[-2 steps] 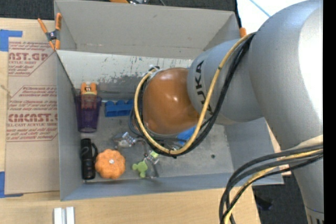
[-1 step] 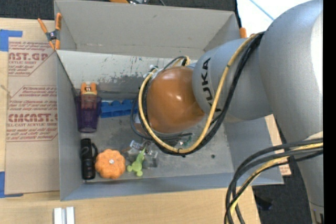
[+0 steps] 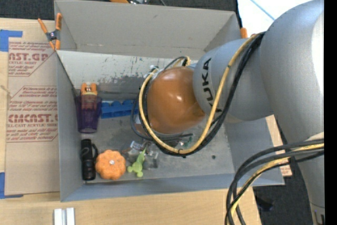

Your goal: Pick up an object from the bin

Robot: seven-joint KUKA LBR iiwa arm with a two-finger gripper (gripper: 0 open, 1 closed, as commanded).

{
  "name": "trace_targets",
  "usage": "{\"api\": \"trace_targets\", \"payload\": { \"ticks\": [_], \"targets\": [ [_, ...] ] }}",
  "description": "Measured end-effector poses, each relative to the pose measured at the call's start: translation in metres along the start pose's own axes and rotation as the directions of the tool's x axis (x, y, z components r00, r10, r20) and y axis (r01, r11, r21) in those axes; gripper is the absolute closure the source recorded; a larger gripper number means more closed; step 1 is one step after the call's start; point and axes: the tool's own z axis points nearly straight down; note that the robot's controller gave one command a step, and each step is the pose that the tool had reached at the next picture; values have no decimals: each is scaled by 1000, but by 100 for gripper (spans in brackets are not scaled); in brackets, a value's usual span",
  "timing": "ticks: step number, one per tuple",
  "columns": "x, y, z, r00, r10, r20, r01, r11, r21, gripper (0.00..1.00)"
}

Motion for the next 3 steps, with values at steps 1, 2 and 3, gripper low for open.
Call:
{"api": "trace_targets", "payload": {
  "ticks": [1,2,3],
  "targets": [
    [-56,6,1,962,-273,4,273,962,0,100],
    [-35,9,-81,990,-143,-2,143,990,-5,100],
    [-65,4,-16,968,-251,7,251,968,-1,100]
  ]
}}
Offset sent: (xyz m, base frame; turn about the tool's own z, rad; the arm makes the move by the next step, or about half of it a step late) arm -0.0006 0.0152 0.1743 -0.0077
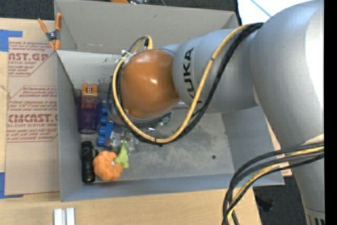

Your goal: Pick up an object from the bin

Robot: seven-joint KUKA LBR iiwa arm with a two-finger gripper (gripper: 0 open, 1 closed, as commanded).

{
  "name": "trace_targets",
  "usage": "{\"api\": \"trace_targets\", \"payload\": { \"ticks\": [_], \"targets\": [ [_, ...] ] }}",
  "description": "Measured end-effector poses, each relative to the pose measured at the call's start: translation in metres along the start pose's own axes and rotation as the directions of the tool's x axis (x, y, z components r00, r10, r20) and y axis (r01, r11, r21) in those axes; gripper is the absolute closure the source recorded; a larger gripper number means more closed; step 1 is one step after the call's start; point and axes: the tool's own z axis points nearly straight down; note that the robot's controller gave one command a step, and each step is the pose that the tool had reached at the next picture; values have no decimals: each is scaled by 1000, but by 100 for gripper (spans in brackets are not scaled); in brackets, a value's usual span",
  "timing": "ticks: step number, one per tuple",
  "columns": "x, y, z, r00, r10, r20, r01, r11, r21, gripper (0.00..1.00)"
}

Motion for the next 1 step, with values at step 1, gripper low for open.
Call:
{"api": "trace_targets", "payload": {
  "ticks": [1],
  "targets": [
    [12,5,-73,999,39,-4,-39,999,-4,100]
  ]
}}
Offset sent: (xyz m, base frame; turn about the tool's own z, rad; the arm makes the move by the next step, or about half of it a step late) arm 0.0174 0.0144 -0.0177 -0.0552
